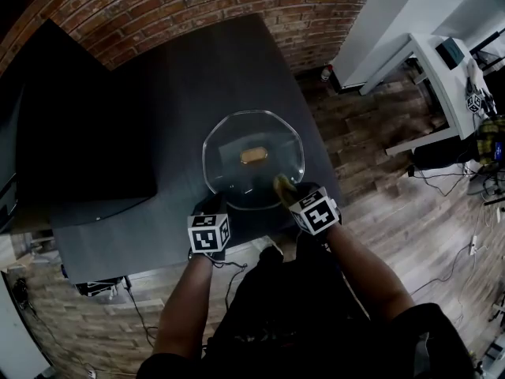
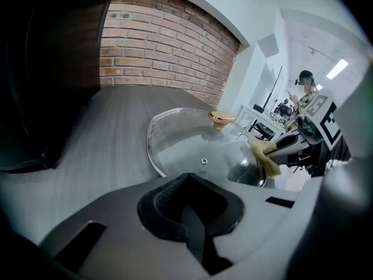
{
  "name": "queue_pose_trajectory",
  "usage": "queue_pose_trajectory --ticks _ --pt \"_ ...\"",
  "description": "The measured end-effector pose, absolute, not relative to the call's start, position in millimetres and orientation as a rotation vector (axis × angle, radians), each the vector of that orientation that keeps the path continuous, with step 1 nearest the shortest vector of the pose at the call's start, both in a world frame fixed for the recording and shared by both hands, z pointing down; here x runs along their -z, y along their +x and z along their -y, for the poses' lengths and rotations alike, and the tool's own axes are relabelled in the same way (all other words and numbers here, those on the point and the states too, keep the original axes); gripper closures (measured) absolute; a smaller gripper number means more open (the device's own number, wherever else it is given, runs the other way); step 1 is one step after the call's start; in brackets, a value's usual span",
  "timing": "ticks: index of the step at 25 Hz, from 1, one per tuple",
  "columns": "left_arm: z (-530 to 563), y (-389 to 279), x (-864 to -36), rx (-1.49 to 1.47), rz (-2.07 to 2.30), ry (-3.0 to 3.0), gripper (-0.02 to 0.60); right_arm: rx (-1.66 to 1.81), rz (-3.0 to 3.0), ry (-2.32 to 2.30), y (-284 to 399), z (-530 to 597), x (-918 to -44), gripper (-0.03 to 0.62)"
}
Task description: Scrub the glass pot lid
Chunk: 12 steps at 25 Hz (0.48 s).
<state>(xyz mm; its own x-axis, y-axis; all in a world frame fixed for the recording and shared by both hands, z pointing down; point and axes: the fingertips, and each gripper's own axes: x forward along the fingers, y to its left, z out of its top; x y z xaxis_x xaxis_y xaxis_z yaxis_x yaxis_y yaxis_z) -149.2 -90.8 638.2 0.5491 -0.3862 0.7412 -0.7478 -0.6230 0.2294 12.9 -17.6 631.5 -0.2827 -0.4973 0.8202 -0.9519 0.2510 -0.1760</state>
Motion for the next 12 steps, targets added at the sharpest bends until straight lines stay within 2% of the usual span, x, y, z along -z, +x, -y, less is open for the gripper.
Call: queue_pose_trajectory --ticks 12 --pt "87.9 -145.2 -638.3 -0.884 0.912 2.248 0.549 -0.942 1.983 1.127 -99.1 29.0 -634.5 0.546"
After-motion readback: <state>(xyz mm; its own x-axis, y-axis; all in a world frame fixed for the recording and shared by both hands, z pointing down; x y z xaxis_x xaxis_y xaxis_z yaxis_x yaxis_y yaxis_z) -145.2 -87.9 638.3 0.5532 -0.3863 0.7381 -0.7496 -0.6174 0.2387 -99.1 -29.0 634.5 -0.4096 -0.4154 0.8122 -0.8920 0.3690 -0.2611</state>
